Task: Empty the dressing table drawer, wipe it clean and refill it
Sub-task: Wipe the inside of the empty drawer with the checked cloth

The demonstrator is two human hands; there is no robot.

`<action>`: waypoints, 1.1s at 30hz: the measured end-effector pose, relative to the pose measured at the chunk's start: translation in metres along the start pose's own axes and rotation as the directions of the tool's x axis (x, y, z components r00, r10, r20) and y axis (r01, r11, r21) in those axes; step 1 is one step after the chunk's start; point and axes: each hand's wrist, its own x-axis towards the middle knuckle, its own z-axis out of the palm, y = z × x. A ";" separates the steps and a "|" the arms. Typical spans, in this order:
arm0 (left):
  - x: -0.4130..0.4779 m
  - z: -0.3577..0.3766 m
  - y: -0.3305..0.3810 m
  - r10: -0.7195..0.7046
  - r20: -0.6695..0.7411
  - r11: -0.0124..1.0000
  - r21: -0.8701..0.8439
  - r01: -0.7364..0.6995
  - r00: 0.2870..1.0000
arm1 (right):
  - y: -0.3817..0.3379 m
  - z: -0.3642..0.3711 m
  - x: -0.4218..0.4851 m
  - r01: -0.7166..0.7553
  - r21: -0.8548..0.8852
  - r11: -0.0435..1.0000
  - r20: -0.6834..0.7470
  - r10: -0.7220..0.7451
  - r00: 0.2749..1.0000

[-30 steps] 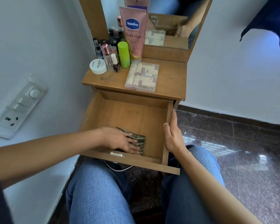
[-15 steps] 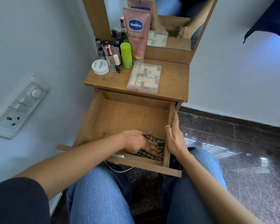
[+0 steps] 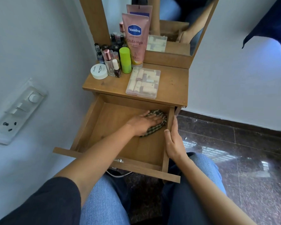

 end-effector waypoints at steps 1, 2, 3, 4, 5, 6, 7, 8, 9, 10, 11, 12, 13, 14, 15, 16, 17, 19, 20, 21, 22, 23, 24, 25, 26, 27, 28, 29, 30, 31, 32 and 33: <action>-0.002 0.003 -0.004 0.047 -0.005 0.998 -0.043 -0.047 0.999 | 0.000 0.001 -0.001 -0.002 -0.006 1.000 0.003 0.002 1.000; -0.003 0.006 -0.008 0.084 -0.005 0.993 -0.079 -0.084 0.996 | 0.000 0.001 -0.002 -0.004 -0.011 1.000 0.004 0.004 1.000; -0.003 0.009 -0.013 0.117 -0.001 0.988 -0.103 -0.116 0.993 | 0.000 0.001 -0.002 -0.003 -0.010 1.000 0.003 0.003 1.000; -0.002 0.011 -0.016 0.149 0.000 0.983 -0.110 -0.149 0.989 | 0.001 0.001 -0.001 -0.003 -0.008 1.000 0.000 0.003 1.000; 0.000 0.011 -0.018 0.174 -0.005 0.980 -0.098 -0.174 0.985 | 0.001 0.000 -0.001 -0.005 -0.007 1.000 -0.002 0.005 1.000; 0.003 0.012 -0.020 0.192 -0.012 0.979 -0.071 -0.193 0.981 | 0.001 0.000 0.000 -0.007 -0.008 1.000 -0.005 0.007 1.000; 0.005 0.011 -0.020 0.198 -0.016 0.979 -0.042 -0.198 0.980 | 0.001 -0.001 0.000 -0.008 -0.008 1.000 -0.006 0.008 1.000; 0.007 0.011 -0.020 0.186 -0.016 0.982 -0.024 -0.187 0.982 | 0.000 -0.001 0.001 -0.009 -0.007 1.000 -0.007 0.009 1.000; 0.009 0.012 -0.019 0.163 -0.017 0.987 -0.012 -0.163 0.987 | 0.001 -0.001 0.001 -0.009 -0.007 1.000 -0.008 0.009 1.000; 0.009 0.013 -0.018 0.129 -0.021 0.992 0.000 -0.129 0.991 | 0.000 0.000 0.001 -0.009 -0.008 1.000 -0.008 0.009 1.000; 0.009 0.016 -0.015 0.097 -0.035 0.995 0.010 -0.097 0.995 | 0.001 0.000 0.001 -0.011 -0.009 1.000 -0.010 0.011 1.000; 0.009 0.019 -0.011 0.069 -0.050 0.998 0.020 -0.068 0.996 | 0.001 0.000 0.002 -0.012 -0.010 1.000 -0.013 0.011 1.000; 0.010 0.021 -0.008 0.041 -0.057 0.999 0.026 -0.040 0.998 | 0.001 0.000 0.002 -0.009 -0.011 1.000 -0.017 0.009 1.000; 0.011 0.023 -0.005 0.009 -0.053 1.000 0.027 -0.007 0.999 | 0.002 0.000 0.003 -0.007 -0.013 1.000 -0.019 0.007 1.000; 0.012 0.022 -0.002 -0.025 -0.050 0.999 0.030 0.026 0.998 | 0.002 0.000 0.003 -0.009 -0.012 1.000 -0.018 0.009 1.000; 0.014 0.020 0.003 -0.064 -0.050 0.997 0.034 0.065 0.997 | 0.001 0.000 0.004 -0.014 -0.008 1.000 -0.017 0.014 1.000; 0.015 0.018 0.007 -0.107 -0.050 0.993 0.040 0.109 0.993 | 0.001 0.000 0.004 -0.018 -0.005 1.000 -0.018 0.018 1.000; 0.017 0.012 0.019 -0.205 -0.047 0.978 0.036 0.207 0.978 | 0.000 -0.001 0.004 -0.017 -0.004 1.000 -0.023 0.017 1.000; 0.017 0.011 0.025 -0.256 -0.039 0.966 0.027 0.257 0.966 | -0.001 -0.001 0.004 -0.016 -0.006 1.000 -0.026 0.016 1.000; 0.018 0.011 0.031 -0.303 -0.021 0.953 0.022 0.303 0.953 | -0.002 -0.001 0.004 -0.015 -0.008 1.000 -0.027 0.015 1.000; 0.019 0.013 0.036 -0.346 0.002 0.938 0.026 0.346 0.938 | -0.003 -0.001 0.003 -0.016 -0.007 1.000 -0.027 0.016 1.000; 0.021 0.014 0.039 -0.390 0.024 0.920 0.043 0.389 0.921 | -0.005 -0.001 0.002 -0.015 -0.002 1.000 -0.026 0.015 1.000; 0.022 0.015 0.041 -0.433 0.040 0.900 0.068 0.430 0.900 | -0.005 -0.001 0.002 -0.013 0.002 1.000 -0.027 0.013 1.000; 0.023 0.014 0.042 -0.469 0.048 0.881 0.095 0.464 0.882 | -0.005 -0.001 0.002 -0.011 0.005 1.000 -0.030 0.011 0.999; 0.022 0.013 0.041 -0.487 0.045 0.870 0.117 0.480 0.872 | -0.004 -0.001 0.001 -0.010 0.003 1.000 -0.033 0.010 0.999; 0.020 0.011 0.040 -0.480 0.029 0.873 0.115 0.474 0.877 | -0.003 -0.001 0.001 -0.010 -0.002 1.000 -0.034 0.010 0.999; 0.017 0.010 0.037 -0.445 0.006 0.893 0.084 0.443 0.895 | -0.002 -0.001 0.001 -0.011 -0.009 1.000 -0.035 0.011 0.999; 0.012 0.010 0.033 -0.391 -0.018 0.920 0.023 0.391 0.920 | -0.001 -0.001 0.002 -0.016 -0.016 1.000 -0.035 0.016 0.999; 0.007 0.011 0.028 -0.332 -0.030 0.943 -0.049 0.331 0.943 | -0.001 -0.001 0.002 -0.020 -0.019 1.000 -0.037 0.019 0.999; 0.002 0.013 0.024 -0.278 -0.035 0.956 -0.110 0.273 0.960 | -0.002 -0.001 0.002 -0.019 -0.017 1.000 -0.038 0.018 0.999; -0.001 0.016 0.020 -0.234 -0.038 0.963 -0.144 0.227 0.971 | -0.002 -0.001 0.002 -0.016 -0.013 1.000 -0.038 0.015 0.999; -0.002 0.019 0.017 -0.206 -0.043 0.968 -0.155 0.197 0.978 | -0.002 -0.001 0.002 -0.015 -0.011 1.000 -0.037 0.014 0.999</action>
